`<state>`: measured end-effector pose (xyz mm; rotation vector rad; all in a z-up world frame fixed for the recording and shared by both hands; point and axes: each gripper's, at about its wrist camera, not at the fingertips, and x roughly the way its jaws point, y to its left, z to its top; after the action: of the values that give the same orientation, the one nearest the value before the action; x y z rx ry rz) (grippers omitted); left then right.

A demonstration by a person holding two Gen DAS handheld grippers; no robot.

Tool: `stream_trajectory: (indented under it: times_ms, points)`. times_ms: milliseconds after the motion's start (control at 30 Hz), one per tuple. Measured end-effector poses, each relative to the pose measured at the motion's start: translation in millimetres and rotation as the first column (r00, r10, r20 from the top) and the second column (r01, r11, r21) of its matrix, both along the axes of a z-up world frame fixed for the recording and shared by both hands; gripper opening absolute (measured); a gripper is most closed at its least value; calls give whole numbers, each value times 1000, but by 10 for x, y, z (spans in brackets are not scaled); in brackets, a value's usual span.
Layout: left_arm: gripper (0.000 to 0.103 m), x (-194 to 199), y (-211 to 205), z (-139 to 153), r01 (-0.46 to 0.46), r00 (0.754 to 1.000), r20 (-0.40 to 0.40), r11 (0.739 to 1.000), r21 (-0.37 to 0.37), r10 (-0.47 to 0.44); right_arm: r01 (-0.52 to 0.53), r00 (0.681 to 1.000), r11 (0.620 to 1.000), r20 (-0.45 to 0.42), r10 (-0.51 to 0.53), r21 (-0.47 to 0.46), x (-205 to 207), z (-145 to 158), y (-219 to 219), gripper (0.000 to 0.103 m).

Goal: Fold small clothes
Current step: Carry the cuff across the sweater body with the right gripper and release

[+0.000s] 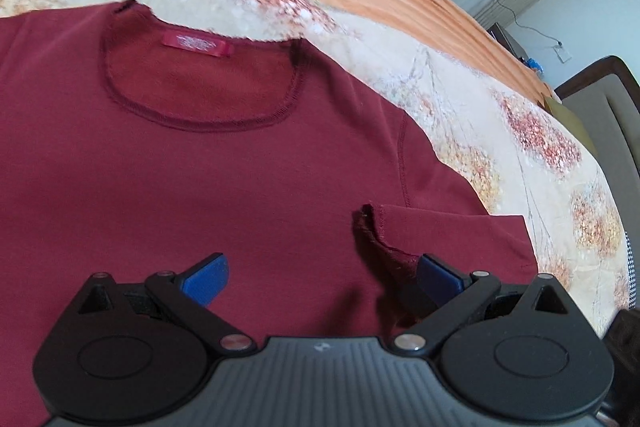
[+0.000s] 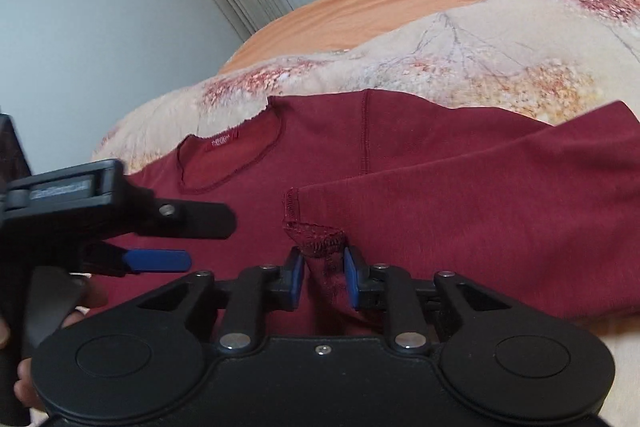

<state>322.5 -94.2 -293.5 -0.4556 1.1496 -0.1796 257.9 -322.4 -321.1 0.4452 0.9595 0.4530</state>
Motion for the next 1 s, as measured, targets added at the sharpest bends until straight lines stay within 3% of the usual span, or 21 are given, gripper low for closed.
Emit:
stream_trajectory:
  times_ms: [67,133,300,400,500,600,667,800,933,1000]
  points:
    - [100,47,-106,-39,30,1000,4,999,-12,-30,20,1000,999,11,-20,26,-143,69,-173,49]
    - [97,86,-215,-80,59,998,12,998,-30,-58,38,999,999,24,-39,32,-325,151,-366,53]
    - [95,131,-412,-171,120,993,27,989,-83,-118,94,995,995,30,-95,32,-811,270,-840,56]
    - [87,141,-479,-216,119,992,43,987,-105,-115,113,993,994,29,-113,15,-1066,317,-1050,56]
    - [76,141,-554,-269,114,993,27,986,-120,-111,117,993,993,16,-117,5,-1240,333,-1152,56]
    - [57,139,-596,-298,103,994,30,989,-102,-100,116,993,993,16,-116,15,-1347,361,-1202,56]
    - [33,119,-603,-299,86,996,33,995,-56,-84,119,993,993,14,-119,28,-1386,384,-1223,56]
    - [28,56,-564,-296,58,997,55,994,-91,-53,123,992,992,15,-123,38,-1422,425,-1253,56]
    - [5,15,-506,-226,45,993,116,991,-128,-31,127,991,991,23,-128,35,-1397,474,-1235,56]
    - [3,-13,-478,-143,41,986,168,991,-125,-19,127,991,991,25,-128,32,-1387,499,-1220,56]
